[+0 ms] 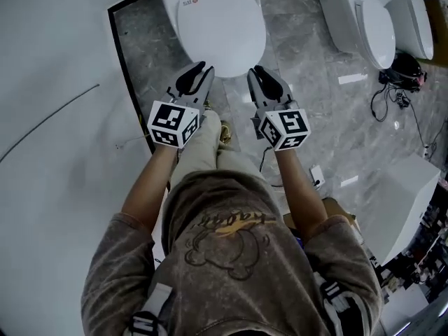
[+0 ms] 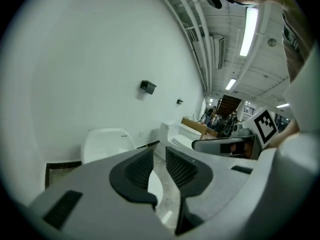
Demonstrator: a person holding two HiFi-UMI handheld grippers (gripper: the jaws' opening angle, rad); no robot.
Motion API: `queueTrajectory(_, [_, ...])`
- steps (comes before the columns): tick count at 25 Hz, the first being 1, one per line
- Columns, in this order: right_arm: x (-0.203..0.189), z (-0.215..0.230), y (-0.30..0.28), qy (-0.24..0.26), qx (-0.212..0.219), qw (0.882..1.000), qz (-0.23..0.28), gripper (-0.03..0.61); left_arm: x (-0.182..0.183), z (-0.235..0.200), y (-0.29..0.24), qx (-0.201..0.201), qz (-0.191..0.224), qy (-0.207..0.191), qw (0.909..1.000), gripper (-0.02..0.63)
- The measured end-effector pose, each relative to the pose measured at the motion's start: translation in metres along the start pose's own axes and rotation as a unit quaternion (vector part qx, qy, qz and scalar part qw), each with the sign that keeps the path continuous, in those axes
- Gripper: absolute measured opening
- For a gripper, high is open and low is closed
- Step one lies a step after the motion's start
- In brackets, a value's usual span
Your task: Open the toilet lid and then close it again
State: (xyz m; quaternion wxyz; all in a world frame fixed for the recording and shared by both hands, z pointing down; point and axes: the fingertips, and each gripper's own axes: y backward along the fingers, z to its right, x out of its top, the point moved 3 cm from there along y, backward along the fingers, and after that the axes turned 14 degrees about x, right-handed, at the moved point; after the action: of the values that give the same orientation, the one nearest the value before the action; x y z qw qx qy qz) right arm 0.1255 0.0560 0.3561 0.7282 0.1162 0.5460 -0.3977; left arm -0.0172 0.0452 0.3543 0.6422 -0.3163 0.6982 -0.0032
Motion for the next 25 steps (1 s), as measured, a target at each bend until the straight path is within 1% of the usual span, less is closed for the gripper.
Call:
queueTrajectory(2, [0.03, -0.025, 0.023, 0.013, 0.009, 1.0, 0.011, 0.075, 0.035, 0.012, 0.031, -0.01, 0.02, -0.011, 0.9997, 0.077])
queueTrajectory(4, [0.051, -0.048, 0.043, 0.025, 0.015, 0.999, 0.021, 0.071, 0.061, 0.021, 0.061, -0.015, 0.039, -0.018, 0.999, 0.069])
queueTrajectory(7, [0.076, -0.075, 0.072, 0.041, 0.023, 0.998, 0.035, 0.067, 0.087, 0.032, 0.1, -0.019, 0.058, -0.018, 0.998, 0.058])
queueTrajectory(10, [0.097, -0.09, 0.094, 0.045, 0.021, 0.997, 0.057, 0.063, 0.104, 0.037, 0.127, -0.024, 0.07, -0.017, 0.9971, 0.049])
queueTrajectory(13, [0.105, -0.099, 0.105, 0.058, 0.011, 0.995, 0.077, 0.059, 0.111, 0.03, 0.144, -0.013, 0.088, -0.015, 0.9959, 0.042])
queueTrajectory(17, [0.1, -0.104, 0.118, 0.069, -0.009, 0.992, 0.103, 0.056, 0.105, 0.026, 0.161, 0.01, 0.115, -0.008, 0.9933, 0.017])
queueTrajectory(21, [0.101, -0.103, 0.123, 0.068, -0.023, 0.99, 0.119, 0.041, 0.097, 0.024, 0.162, 0.02, 0.114, 0.0, 0.9933, 0.009])
queueTrajectory(25, [0.097, -0.105, 0.115, 0.073, -0.027, 0.99, 0.117, 0.026, 0.092, 0.016, 0.16, 0.029, 0.119, 0.003, 0.9925, 0.009])
